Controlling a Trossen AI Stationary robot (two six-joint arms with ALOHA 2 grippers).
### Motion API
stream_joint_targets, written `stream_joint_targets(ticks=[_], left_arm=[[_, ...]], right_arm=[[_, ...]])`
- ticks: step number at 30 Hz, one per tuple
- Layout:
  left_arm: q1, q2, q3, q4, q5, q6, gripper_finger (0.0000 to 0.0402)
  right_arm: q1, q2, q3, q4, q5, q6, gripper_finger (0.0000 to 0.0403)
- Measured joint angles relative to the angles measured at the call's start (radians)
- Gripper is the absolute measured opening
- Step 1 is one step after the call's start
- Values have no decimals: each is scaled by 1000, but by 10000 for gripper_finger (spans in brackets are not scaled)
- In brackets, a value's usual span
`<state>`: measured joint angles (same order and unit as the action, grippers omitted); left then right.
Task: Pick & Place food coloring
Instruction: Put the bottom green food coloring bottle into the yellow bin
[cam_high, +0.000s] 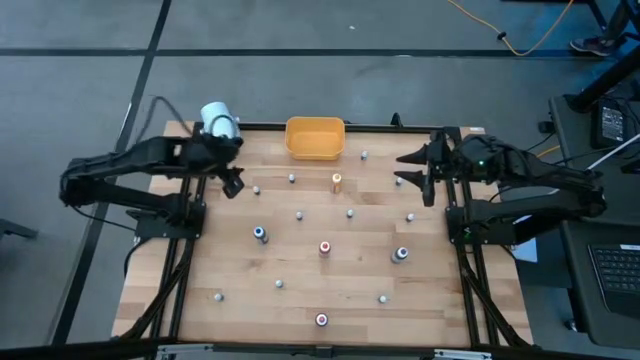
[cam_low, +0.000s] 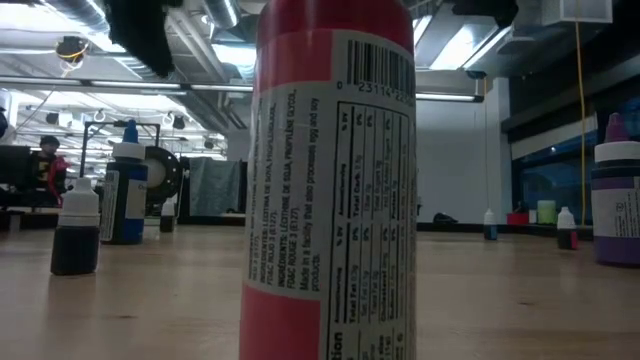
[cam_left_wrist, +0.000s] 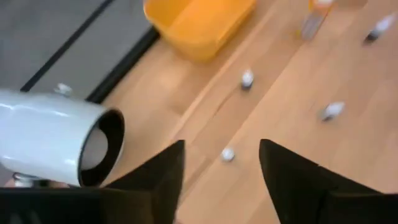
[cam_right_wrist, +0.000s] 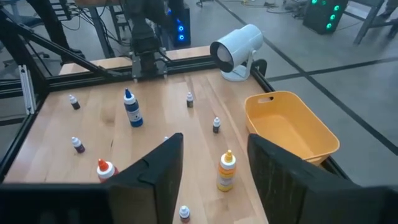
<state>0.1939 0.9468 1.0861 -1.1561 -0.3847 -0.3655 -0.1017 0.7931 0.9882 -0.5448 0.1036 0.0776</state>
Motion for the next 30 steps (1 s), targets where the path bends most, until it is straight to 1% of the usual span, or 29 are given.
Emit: stream_joint_targets(ticks=[4, 6, 8, 10, 12, 16, 24, 30], left_arm=[[38, 60, -50, 12, 0, 51, 243], [63, 90, -65, 25, 25, 96, 256], [101, 114, -86, 50, 86, 130, 268], [139, 137, -115, 96, 174, 141, 277], [172, 156, -146, 139, 226, 161, 284], [222, 186, -197, 224, 281, 211, 290], [272, 258, -276, 298, 355, 280, 290], [274, 313, -335, 396, 368, 320, 290]], right_arm=[[0, 12, 0, 0, 0, 23, 172], [0, 17, 0, 1, 0, 23, 170], [0, 23, 0, -1, 0, 23, 170], [0, 26, 0, -4, 0, 23, 169], [0, 29, 0, -5, 0, 22, 169], [0, 32, 0, -7, 0, 23, 169], [0, 33, 0, -8, 0, 23, 169], [0, 33, 0, -8, 0, 23, 169]])
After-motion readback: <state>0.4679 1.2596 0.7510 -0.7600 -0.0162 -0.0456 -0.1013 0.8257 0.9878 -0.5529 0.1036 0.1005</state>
